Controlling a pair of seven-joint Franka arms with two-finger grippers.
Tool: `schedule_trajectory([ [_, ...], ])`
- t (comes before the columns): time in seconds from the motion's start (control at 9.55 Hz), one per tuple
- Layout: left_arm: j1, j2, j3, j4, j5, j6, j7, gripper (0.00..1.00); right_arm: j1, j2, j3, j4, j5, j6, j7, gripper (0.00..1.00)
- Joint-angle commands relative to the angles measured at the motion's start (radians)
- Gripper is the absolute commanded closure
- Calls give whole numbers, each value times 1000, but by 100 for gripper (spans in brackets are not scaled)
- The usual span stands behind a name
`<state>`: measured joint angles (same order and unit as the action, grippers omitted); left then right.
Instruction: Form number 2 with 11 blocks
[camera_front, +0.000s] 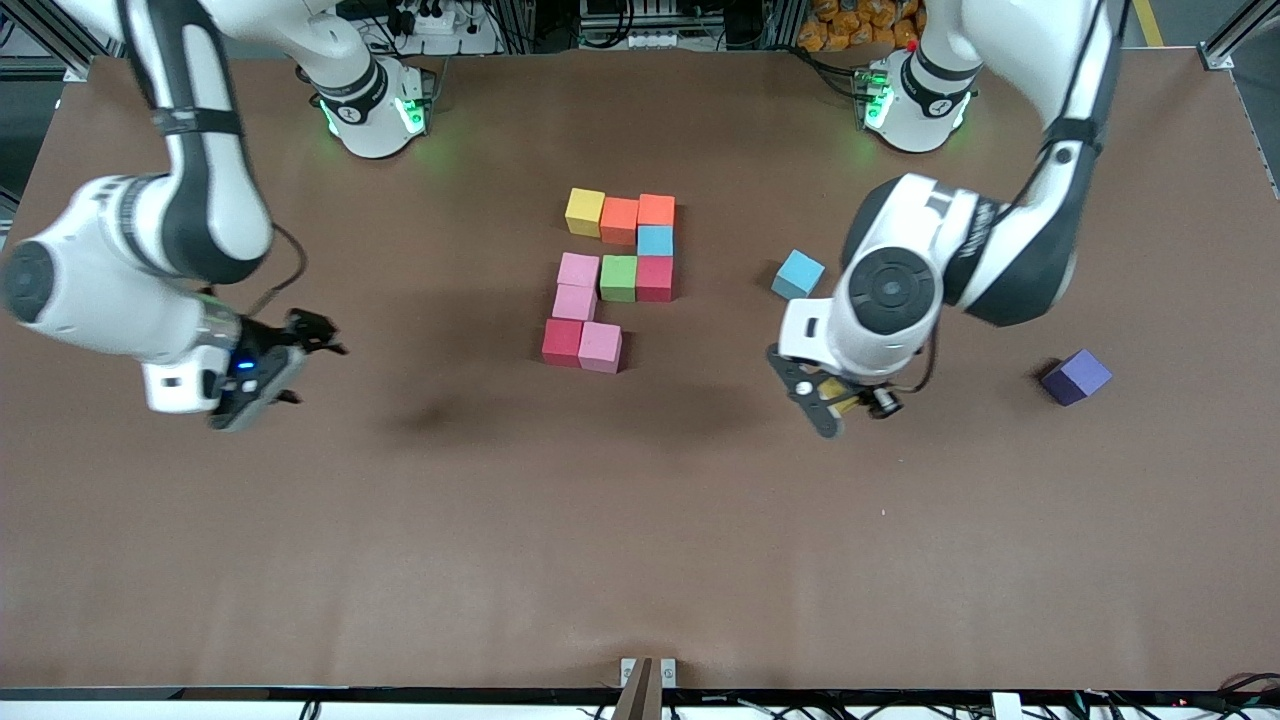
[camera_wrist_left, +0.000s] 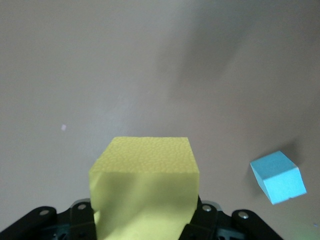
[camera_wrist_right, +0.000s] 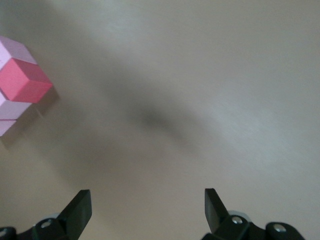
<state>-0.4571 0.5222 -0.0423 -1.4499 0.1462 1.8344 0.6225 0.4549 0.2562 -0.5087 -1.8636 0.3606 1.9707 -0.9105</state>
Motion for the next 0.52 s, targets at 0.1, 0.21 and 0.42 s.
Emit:
schedule_trajectory([
  [0.1,-11,71,-53,9,10,109,229,100,-198,-18,183,161,-205,-208,348,0],
  [0.21,-50,96,-57,11,15,121,226,100,-253,-37,241,165,-212,-245,422,0],
  [0.42,-124,139,-53,10,19,205,226,100,-300,-104,314,165,-290,-307,597,0],
])
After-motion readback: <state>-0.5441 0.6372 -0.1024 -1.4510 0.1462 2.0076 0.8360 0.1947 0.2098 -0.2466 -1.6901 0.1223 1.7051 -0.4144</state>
